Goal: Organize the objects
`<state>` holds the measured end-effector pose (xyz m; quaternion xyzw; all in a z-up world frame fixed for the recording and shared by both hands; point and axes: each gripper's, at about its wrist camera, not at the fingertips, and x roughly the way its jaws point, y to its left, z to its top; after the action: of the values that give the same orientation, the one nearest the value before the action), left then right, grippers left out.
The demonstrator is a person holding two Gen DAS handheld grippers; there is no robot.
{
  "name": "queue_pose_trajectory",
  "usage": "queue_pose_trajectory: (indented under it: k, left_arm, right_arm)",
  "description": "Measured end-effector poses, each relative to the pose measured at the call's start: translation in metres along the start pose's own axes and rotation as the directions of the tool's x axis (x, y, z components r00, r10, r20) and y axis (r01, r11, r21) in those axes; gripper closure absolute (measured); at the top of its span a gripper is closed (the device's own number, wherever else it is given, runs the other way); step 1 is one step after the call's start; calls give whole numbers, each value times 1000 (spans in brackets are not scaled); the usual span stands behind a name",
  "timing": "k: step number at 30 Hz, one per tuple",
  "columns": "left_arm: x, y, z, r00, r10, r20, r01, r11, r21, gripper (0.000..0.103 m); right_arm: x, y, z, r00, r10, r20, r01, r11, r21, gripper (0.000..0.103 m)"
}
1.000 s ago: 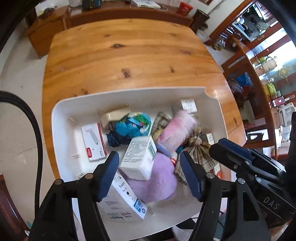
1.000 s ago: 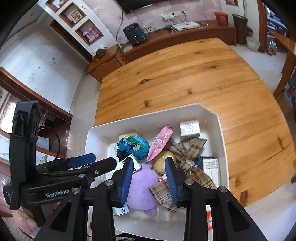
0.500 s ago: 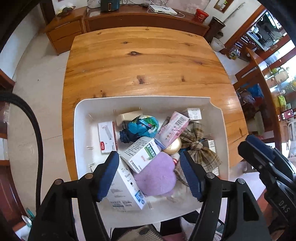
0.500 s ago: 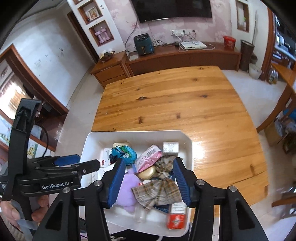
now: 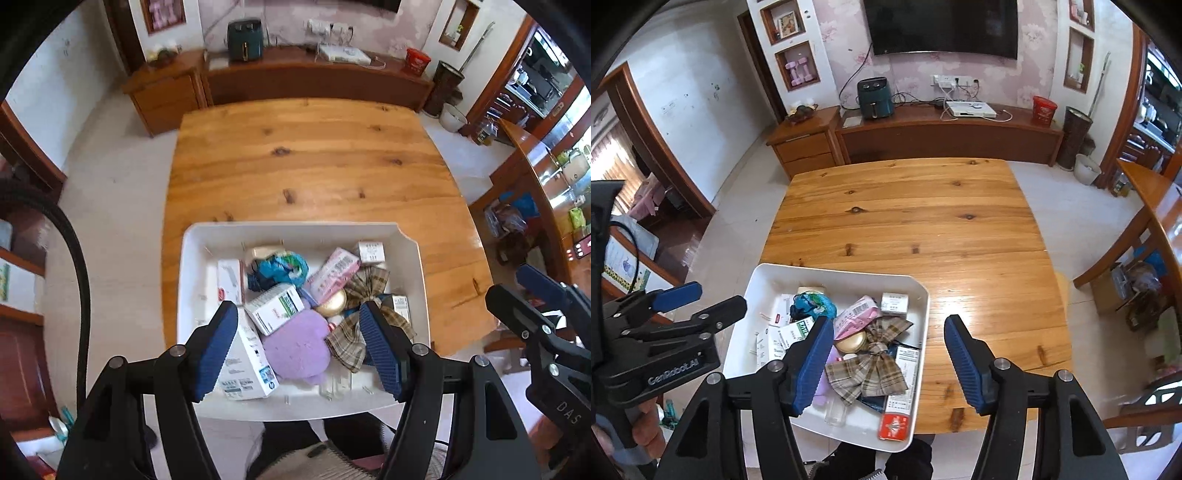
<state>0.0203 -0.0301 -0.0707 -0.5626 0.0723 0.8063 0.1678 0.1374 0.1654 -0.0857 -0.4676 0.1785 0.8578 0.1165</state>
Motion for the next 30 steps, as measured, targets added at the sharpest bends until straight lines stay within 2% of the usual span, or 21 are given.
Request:
queue_pose_trajectory:
  k: [3,7,13,19,30]
  left_arm:
    - [-14,-9,0,997,56,58,-56,998,13,31]
    - [-25,-17,2,994,66,86,-67,998,3,31]
    - [-27,-27,0,991,98,86,-98,995,-10,31]
    - [-27,-37,-5,995,79,68,-77,997,-23,31]
    - [-30,-39,-12,992,95,80,-90,994,-55,31]
  right_arm:
    - [-2,-4,1,1000,-13,-6,13,1000,5,40]
    - [-5,-7,-4,1000,-22,-15,22,1000,7,40]
    - [-5,-13,-8,999,-38,-23,39,999,18,40]
    - [-3,-14,-10,998,-54,-28,54,999,9,40]
    - [-1,-14,-10,998,-49,-30,49,999,13,40]
